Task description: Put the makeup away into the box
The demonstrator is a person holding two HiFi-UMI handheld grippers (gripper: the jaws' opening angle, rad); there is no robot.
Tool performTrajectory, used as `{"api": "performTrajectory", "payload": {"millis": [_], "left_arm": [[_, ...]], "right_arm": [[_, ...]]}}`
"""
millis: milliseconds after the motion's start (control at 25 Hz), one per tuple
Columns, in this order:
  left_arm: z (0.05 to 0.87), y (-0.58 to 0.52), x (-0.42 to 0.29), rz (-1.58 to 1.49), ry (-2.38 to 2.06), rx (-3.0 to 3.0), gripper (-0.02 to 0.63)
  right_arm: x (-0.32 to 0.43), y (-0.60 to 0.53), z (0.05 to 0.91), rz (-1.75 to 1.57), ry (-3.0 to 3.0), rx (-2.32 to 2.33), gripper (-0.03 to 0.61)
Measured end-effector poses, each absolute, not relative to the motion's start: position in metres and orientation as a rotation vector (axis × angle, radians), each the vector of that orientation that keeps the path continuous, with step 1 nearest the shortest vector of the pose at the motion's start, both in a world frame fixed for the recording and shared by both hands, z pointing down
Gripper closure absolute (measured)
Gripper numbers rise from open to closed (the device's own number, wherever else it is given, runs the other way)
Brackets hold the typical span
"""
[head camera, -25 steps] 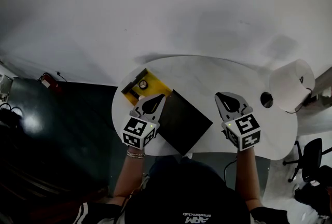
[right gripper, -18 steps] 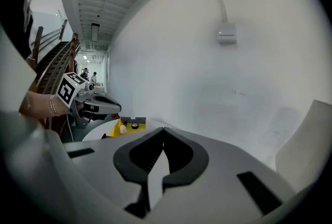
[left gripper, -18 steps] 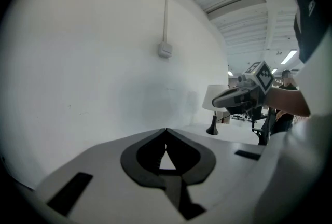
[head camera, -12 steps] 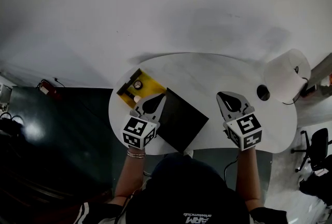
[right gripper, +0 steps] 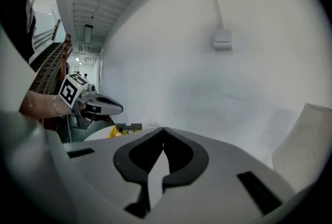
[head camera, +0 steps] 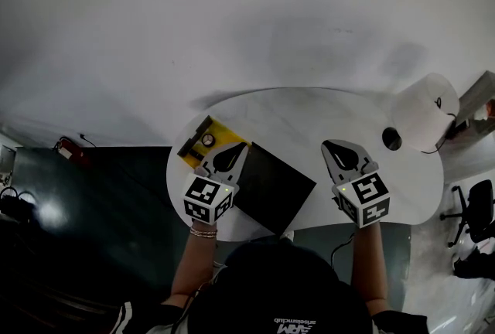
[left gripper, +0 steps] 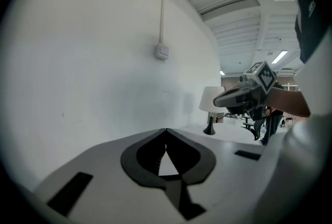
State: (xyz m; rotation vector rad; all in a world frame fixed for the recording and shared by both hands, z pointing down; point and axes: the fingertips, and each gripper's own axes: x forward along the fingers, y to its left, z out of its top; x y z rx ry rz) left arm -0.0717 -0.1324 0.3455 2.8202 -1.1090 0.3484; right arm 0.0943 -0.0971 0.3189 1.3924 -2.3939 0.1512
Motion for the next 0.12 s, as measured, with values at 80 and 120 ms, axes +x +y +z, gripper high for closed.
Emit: {"api": "performTrajectory", "payload": {"millis": [80, 120], "left_arm": [[0.3446, -0.1351, -0.0727, 0.342, -1.102, 2.822, 0.597], [0.3443, -0.1363, -0.073, 0.339, -1.099, 2.823, 0.597]], "right_arm": [[0.093, -0.0981, 0.3175, 0.15, -2.389, 1.397, 0.56], [0.0928, -0.0983, 0.3174, 0.151, -2.386, 1.4, 0.56]]}}
